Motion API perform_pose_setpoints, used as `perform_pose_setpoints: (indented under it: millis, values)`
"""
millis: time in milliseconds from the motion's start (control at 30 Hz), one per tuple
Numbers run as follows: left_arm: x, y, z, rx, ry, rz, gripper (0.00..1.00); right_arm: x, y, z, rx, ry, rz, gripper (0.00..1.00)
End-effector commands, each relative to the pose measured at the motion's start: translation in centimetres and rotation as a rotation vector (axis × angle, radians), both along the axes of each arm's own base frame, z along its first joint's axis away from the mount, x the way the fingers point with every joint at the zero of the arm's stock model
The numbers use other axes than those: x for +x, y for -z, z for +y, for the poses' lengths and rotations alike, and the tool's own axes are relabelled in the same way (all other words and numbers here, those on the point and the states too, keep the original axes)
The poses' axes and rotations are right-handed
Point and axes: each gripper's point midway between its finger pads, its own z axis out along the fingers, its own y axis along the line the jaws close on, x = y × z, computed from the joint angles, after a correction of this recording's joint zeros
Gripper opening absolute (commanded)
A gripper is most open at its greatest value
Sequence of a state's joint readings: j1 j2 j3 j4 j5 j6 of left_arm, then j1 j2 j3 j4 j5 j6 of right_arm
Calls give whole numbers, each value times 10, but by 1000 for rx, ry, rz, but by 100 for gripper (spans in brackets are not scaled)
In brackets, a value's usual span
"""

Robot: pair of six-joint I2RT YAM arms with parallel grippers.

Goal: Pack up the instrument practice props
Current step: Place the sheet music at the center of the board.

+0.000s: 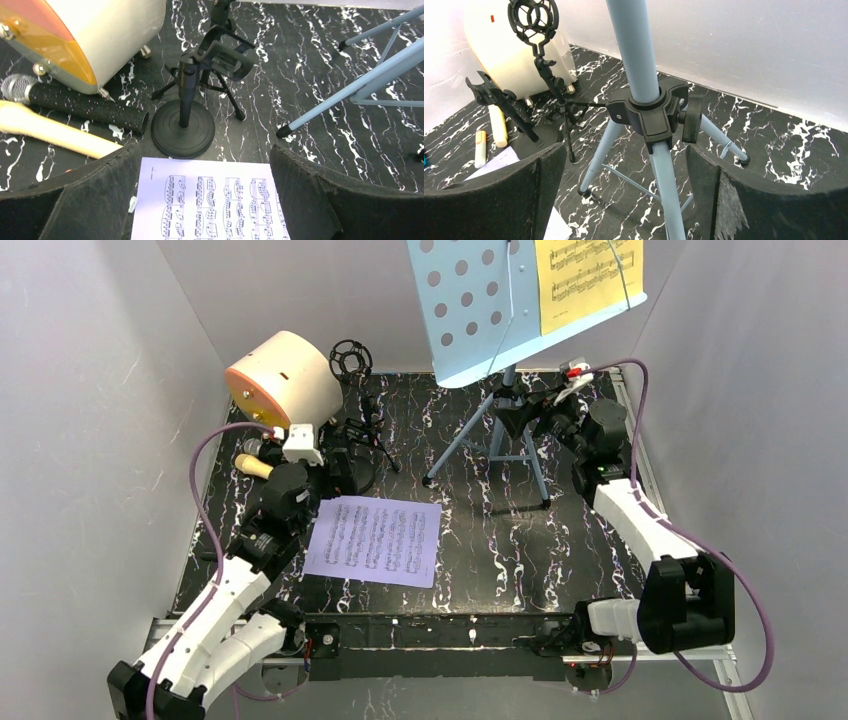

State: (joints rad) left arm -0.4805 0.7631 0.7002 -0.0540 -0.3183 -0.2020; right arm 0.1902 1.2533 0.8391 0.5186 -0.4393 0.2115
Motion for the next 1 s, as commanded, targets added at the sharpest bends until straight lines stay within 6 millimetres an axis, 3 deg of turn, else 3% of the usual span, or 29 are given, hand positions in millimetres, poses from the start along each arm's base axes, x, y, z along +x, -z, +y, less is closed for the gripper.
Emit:
perform_pose_setpoints:
  millis: [0,233,433,600,800,967]
  values:
    - [6,15,8,-46,-102,82,98,4,-68,8,32,-55,-221,97]
    - [0,80,14,-170,-232,284,98,-9,-46,-2,7,-14,-189,99]
    - [-7,119,18,-229,-300,373,98,-17,-33,-10,-40,25,-180,99]
    - [-8,144,9,-280,-297,448,99,-21,-31,-14,-55,39,-192,99]
    - [-7,170,14,-294,-340,507,98,-24,-33,-16,-65,47,-207,99]
    - [1,178,17,-321,-364,527,99,-25,-32,-19,-76,67,-212,99]
